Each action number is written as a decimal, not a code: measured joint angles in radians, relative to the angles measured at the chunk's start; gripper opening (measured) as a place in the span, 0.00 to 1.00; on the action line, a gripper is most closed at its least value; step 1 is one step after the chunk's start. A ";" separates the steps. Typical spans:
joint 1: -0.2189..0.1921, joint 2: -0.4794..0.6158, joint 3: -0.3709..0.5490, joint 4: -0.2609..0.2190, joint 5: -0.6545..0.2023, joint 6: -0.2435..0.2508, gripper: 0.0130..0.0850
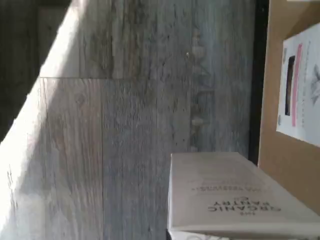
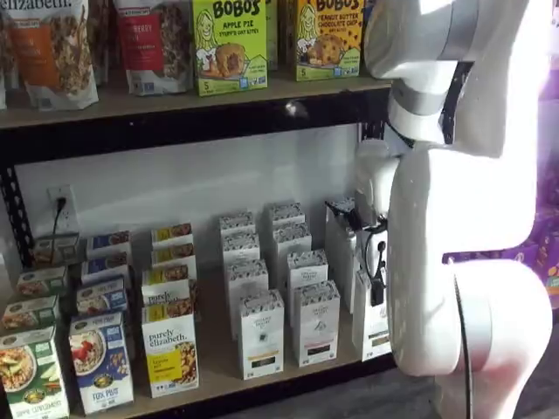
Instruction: Pick up the white box with a green strip in the middle, on the bottom shelf, the sixth box from the left
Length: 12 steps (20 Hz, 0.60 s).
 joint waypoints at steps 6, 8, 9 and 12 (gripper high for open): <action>0.034 -0.158 0.118 0.023 0.055 0.008 0.44; 0.051 -0.227 0.162 0.059 0.082 -0.010 0.44; 0.059 -0.258 0.179 0.078 0.095 -0.020 0.44; 0.082 -0.354 0.227 0.139 0.140 -0.055 0.44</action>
